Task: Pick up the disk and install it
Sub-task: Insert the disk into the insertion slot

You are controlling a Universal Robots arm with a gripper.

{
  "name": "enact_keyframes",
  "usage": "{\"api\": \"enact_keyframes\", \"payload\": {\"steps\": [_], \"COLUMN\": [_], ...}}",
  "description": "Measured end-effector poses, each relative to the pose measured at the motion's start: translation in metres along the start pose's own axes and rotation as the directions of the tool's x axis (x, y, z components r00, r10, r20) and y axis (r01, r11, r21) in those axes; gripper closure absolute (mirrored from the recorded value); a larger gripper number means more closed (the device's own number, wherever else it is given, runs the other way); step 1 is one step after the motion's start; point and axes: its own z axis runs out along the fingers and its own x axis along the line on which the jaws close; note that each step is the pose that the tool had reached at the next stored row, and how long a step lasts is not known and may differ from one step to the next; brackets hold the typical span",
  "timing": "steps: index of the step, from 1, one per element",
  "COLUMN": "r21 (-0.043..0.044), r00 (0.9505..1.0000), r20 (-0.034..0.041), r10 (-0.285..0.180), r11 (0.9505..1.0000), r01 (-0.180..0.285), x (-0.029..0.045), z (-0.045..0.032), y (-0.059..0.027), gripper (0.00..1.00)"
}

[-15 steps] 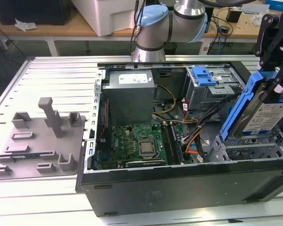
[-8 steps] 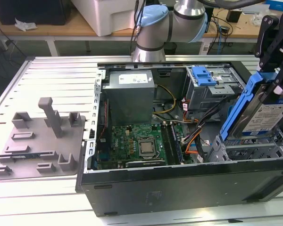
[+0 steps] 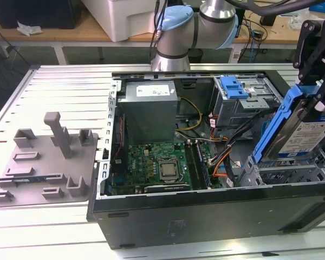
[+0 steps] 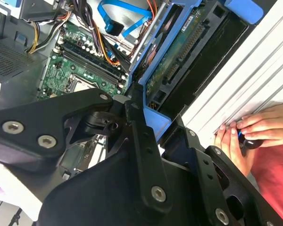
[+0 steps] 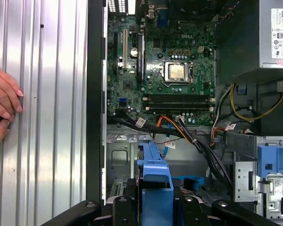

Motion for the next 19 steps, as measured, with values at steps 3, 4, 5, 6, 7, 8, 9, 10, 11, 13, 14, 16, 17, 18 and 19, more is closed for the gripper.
{"api": "enact_keyframes", "payload": {"steps": [3, 4, 5, 6, 7, 8, 9, 10, 11, 13, 14, 16, 17, 18, 19], "r21": [0.0001, 0.0001, 0.0001, 0.0001, 0.0001, 0.0002, 0.0002, 0.0002, 0.0002, 0.0002, 0.0003, 0.0003, 0.0003, 0.0003, 0.0003], "r00": [1.0000, 1.0000, 1.0000, 1.0000, 1.0000, 1.0000, 1.0000, 1.0000, 1.0000, 1.0000, 1.0000, 1.0000, 1.0000, 0.9999, 0.9999], "r20": [0.0013, 0.0017, 0.0022, 0.0031, 0.0041, 0.0050, 0.0056, 0.0060, 0.0065, 0.0076, 0.0080, 0.0089, 0.0095, 0.0100, 0.0106], "r10": [0.000, 0.000, 0.000, 0.000, 0.000, 0.001, 0.001, 0.001, 0.001, 0.001, 0.001, 0.001, 0.001, 0.001, 0.001], "r11": [1.0000, 1.0000, 1.0000, 1.0000, 1.0000, 1.0000, 1.0000, 1.0000, 1.0000, 1.0000, 1.0000, 1.0000, 1.0000, 1.0000, 1.0000], "r01": [0.000, 0.000, 0.000, 0.000, 0.000, -0.001, -0.001, -0.001, -0.001, -0.001, -0.001, -0.001, -0.001, -0.001, -0.001], "x": [0.0003, 0.0004, 0.0005, 0.0006, 0.0008, 0.0010, 0.0012, 0.0013, 0.0015, 0.0018, 0.0019, 0.0023, 0.0024, 0.0026, 0.0028], "z": [0.0014, 0.0017, 0.0020, 0.0025, 0.0030, 0.0035, 0.0040, 0.0043, 0.0046, 0.0053, 0.0057, 0.0063, 0.0067, 0.0070, 0.0074], "y": [0.0000, 0.0000, 0.0000, -0.0001, -0.0001, -0.0002, -0.0002, -0.0002, -0.0003, -0.0003, -0.0003, -0.0004, -0.0004, -0.0004, -0.0005], "gripper": [0.63, 0.63, 0.63, 0.63, 0.63, 0.63, 0.63, 0.63, 0.63, 0.63, 0.63, 0.63, 0.63, 0.63, 0.63]}}
